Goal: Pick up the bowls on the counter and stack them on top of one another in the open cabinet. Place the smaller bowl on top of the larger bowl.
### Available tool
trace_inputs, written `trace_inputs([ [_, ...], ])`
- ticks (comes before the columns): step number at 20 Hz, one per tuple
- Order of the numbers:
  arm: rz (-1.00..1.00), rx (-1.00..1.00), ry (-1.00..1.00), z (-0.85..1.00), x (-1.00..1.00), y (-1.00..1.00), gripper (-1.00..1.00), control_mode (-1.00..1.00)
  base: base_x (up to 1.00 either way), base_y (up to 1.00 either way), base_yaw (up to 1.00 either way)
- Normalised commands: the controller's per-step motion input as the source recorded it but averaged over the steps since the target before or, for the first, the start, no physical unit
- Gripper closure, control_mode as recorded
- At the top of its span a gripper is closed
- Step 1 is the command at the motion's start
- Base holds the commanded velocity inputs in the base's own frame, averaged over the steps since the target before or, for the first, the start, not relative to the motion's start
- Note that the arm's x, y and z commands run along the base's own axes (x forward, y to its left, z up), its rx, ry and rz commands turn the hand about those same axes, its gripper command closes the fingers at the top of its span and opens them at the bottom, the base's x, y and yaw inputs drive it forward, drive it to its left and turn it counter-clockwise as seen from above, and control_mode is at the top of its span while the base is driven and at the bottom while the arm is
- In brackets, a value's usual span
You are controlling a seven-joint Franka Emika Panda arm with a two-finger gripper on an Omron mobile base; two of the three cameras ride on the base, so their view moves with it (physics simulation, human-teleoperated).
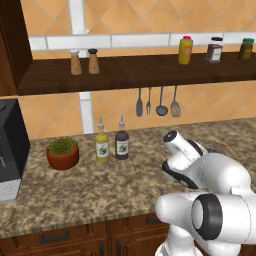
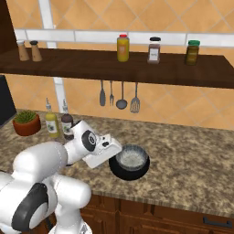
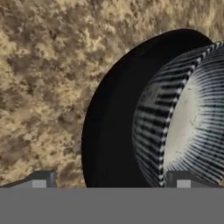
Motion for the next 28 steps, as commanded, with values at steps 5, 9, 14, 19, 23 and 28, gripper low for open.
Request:
trace_inputs([
  [5,-0.17,-0.16,0.01,-0.45,0.14,0.0,-1.0,-1.0,0.0,0.0,0.0],
  [9,-0.17,-0.12,0.0,-0.06,0.09,0.0,-1.0,-1.0,0.0,0.0,0.0],
  [14,-0.14,-0.04,0.01,0.0,0.01,0.0,1.0,-1.0,0.0,0.0,0.0],
  [19,-0.09,0.0,0.03,0.0,0.0,-0.06,1.0,-1.0,0.0,0.0,0.0],
  [23,-0.03,0.03,0.03,0.59,-0.06,0.0,1.0,-1.0,0.0,0.0,0.0],
  [28,0.0,0.02,0.03,1.0,-0.39,0.36,1.0,-1.0,0.0,0.0,0.0],
])
